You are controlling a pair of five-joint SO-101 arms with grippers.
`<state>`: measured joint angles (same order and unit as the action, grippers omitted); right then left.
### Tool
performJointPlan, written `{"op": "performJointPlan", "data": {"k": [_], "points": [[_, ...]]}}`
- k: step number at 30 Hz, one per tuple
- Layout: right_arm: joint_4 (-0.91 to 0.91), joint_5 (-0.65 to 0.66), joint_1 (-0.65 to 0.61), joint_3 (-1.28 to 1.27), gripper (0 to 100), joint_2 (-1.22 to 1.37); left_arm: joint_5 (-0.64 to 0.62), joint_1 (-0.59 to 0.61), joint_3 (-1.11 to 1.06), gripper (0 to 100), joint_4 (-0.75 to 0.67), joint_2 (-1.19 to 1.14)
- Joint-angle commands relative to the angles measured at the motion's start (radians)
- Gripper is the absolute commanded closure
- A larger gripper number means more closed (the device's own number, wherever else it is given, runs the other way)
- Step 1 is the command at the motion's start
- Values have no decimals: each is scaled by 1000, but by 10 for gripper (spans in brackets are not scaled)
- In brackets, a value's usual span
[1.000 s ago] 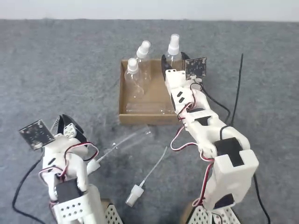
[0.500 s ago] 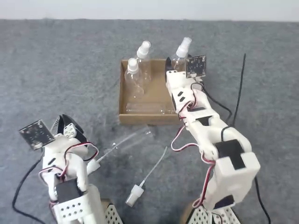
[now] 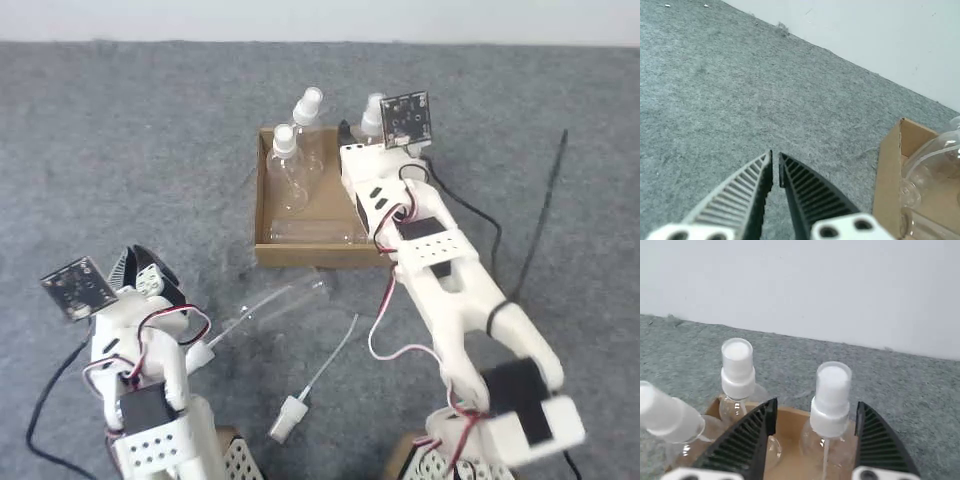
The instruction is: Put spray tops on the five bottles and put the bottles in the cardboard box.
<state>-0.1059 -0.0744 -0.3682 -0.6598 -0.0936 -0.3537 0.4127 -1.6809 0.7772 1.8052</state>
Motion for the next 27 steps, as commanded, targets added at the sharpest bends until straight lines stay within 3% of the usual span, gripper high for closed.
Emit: {"op": "performJointPlan", "data": {"k": [1,10,24,27], "points": [[153,-12,-18,63,807,-193,-5,3,12,988,-29,14],[466,-8,-41,71,808,-367,-2,3,12,988,-29,14],[786,-17,-62,71,808,-498,-2,5,12,988,-29,14],[831,-100,-74,71,808,-492,-3,5,16,988,-31,14]]}}
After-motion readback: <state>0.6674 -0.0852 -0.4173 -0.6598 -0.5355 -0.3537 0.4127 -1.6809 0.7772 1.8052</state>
